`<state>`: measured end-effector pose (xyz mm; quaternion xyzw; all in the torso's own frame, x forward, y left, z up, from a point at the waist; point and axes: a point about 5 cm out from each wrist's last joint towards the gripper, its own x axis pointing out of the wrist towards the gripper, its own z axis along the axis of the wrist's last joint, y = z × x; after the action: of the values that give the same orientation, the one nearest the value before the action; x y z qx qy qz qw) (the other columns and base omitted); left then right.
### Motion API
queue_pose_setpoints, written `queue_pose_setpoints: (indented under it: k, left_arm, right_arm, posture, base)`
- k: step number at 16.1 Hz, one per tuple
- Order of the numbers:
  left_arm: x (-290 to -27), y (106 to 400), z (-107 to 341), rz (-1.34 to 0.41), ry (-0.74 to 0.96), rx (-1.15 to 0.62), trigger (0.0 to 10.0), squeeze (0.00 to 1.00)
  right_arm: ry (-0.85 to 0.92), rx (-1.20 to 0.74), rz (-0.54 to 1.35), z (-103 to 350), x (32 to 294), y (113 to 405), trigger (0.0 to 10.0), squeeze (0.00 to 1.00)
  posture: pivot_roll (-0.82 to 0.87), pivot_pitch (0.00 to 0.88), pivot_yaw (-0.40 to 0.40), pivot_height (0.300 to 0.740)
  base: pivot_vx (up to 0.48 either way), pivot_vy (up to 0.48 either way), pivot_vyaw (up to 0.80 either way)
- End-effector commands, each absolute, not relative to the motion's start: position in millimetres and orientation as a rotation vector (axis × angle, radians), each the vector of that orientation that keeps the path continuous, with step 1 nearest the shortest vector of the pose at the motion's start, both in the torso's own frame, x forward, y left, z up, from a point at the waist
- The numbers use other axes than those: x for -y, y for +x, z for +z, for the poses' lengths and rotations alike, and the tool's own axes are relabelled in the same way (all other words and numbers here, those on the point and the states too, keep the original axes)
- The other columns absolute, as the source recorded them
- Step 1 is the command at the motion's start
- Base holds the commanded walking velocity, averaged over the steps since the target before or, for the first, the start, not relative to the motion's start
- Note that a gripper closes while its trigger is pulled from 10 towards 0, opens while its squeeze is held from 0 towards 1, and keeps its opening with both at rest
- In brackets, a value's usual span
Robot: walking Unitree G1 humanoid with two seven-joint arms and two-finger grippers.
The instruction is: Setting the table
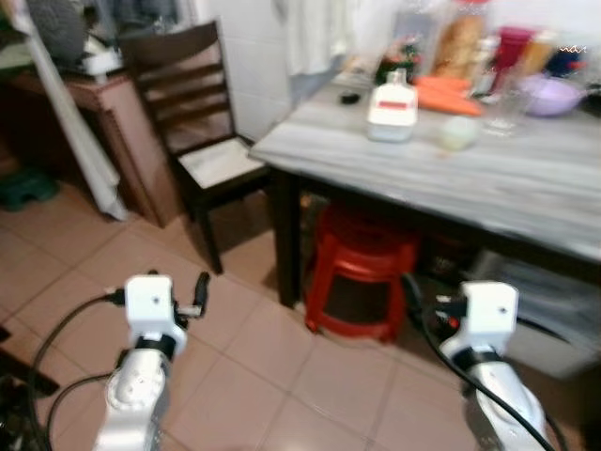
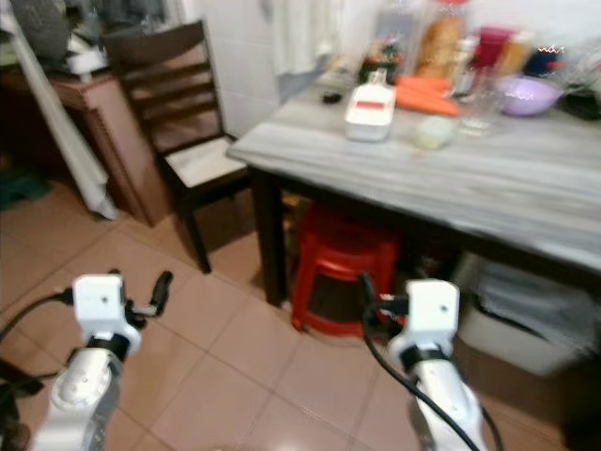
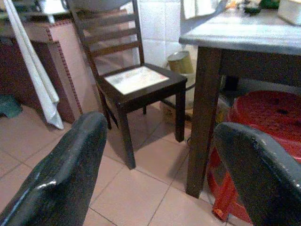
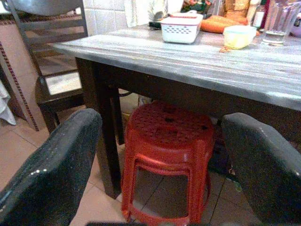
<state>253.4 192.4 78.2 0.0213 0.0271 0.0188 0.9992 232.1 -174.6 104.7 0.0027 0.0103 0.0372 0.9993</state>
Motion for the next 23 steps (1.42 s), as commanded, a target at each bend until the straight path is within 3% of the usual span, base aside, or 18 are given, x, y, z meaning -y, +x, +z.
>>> queue_pose_setpoints:
  k: [1, 7, 15, 23]
  left_arm:
    - [-190.2, 252.4, 78.1, 0.03, 0.041, -0.06, 10.0, 0.0]
    - [-185.5, 253.9, 81.8, 0.007, 0.032, -0.035, 10.0, 0.0]
    - [-178.4, 255.9, 88.4, -0.068, 0.007, -0.007, 10.0, 0.0]
    - [-170.0, 258.6, 92.9, -0.101, -0.007, 0.011, 10.0, 0.0]
  right_arm:
    - [0.001, -0.022, 0.066, 105.7, 177.6, 232.4, 10.0, 0.0]
    - [0.003, -0.024, 0.063, 105.5, 178.4, 232.1, 10.0, 0.0]
    - [-0.002, -0.02, 0.068, 106.7, 178.7, 232.7, 10.0, 0.0]
    - [-0.009, 0.004, 0.061, 112.9, 178.9, 235.1, 10.0, 0.0]
  posture:
    - [-0.07, 0.052, 0.054, 0.74]
    - [-0.07, 0.055, 0.055, 0.74]
    - [-0.07, 0.055, 0.054, 0.74]
    - [-0.07, 0.055, 0.054, 0.74]
  base:
    - [-0.289, 0.0, -0.44]
    - [-0.238, 0.0, -0.64]
    - [0.0, 0.0, 0.0]
    - [0.0, -0.364, 0.0]
